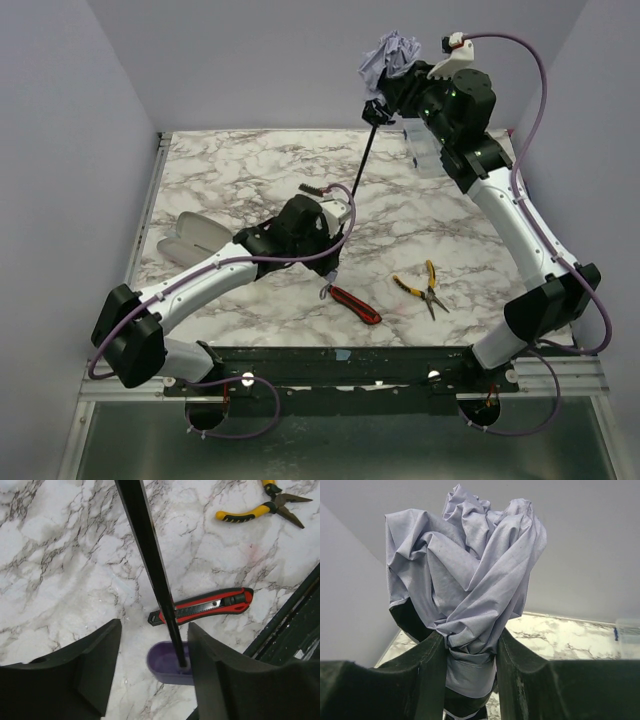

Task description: Open the umbrella

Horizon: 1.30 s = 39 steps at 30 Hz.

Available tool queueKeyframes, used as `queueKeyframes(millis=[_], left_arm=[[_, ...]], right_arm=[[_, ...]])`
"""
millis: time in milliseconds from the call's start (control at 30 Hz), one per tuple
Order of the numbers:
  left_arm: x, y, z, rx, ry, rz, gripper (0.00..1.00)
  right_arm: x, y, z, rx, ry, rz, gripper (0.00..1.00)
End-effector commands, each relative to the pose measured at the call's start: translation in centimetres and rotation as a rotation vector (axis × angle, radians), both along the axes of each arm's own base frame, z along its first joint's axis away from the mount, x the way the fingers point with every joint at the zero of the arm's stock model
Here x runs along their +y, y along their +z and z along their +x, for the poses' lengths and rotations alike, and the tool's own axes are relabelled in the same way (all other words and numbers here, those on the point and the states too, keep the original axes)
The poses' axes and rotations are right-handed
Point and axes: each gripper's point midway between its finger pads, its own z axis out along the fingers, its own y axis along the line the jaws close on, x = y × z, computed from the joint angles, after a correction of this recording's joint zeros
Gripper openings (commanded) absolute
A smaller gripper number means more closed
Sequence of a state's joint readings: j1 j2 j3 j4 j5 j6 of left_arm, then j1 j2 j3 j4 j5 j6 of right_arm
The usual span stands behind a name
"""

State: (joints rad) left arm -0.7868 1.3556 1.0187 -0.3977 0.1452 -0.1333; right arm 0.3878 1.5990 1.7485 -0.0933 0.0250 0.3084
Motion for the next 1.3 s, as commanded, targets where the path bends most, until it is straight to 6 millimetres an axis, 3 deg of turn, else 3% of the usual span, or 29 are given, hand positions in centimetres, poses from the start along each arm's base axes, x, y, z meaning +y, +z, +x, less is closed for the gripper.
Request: queueKeyframes(millis=[0, 100, 200, 267, 400, 567, 667, 900, 1067, 1267], left_arm=[[-0.8, 3.8, -1.1, 0.017, -0.115, -0.079, 0.65], [-1.9, 10.4, -0.3, -0.078, -0.18, -0.251, 0.85], [-1.8, 16.0, -0.8, -0.119, -0.24, -0.412, 0.95], [-0.8, 18.5, -0.7, -0.133, -0.241, -0.476, 0.96], [1.8, 21.5, 0.1, -0.182, -0.229, -0.536, 0.96], [4.6, 23.4, 1.6, -0.268, -0.16, -0.538, 0.93], [4.9, 24.4, 0.9, -0.283, -0.168, -0.57, 0.86], [4.4, 25.6, 0.4, -0.193, -0.104, -0.702, 0.63], [3.9, 25.9, 2.9, -0.119, 0.019, -0.795, 0.5], [2.9, 26.7, 4.5, -0.058, 0.043, -0.853, 0.43]], right_arm=[[0.6, 5.8, -2.3, -0.197, 0.131, 0.091, 0.0], [2.2, 3.9, -3.9, -0.176, 0.249, 0.083, 0.0], [3.2, 2.9, -5.3, -0.168, 0.331, 0.079, 0.0], [3.7, 2.5, -6.2, -0.162, 0.383, 0.074, 0.0], [4.9, 1.9, -8.4, -0.14, 0.505, 0.077, 0.0], [7.0, 1.9, -12.0, -0.05, 0.725, 0.165, 0.0], [7.9, 1.9, -13.4, 0.017, 0.832, 0.225, 0.0], [7.6, 0.4, -12.9, 0.081, 0.78, 0.276, 0.0], [7.6, -1.1, -12.7, 0.102, 0.738, 0.241, 0.0], [7.5, -2.5, -13.1, 0.111, 0.699, 0.181, 0.0]])
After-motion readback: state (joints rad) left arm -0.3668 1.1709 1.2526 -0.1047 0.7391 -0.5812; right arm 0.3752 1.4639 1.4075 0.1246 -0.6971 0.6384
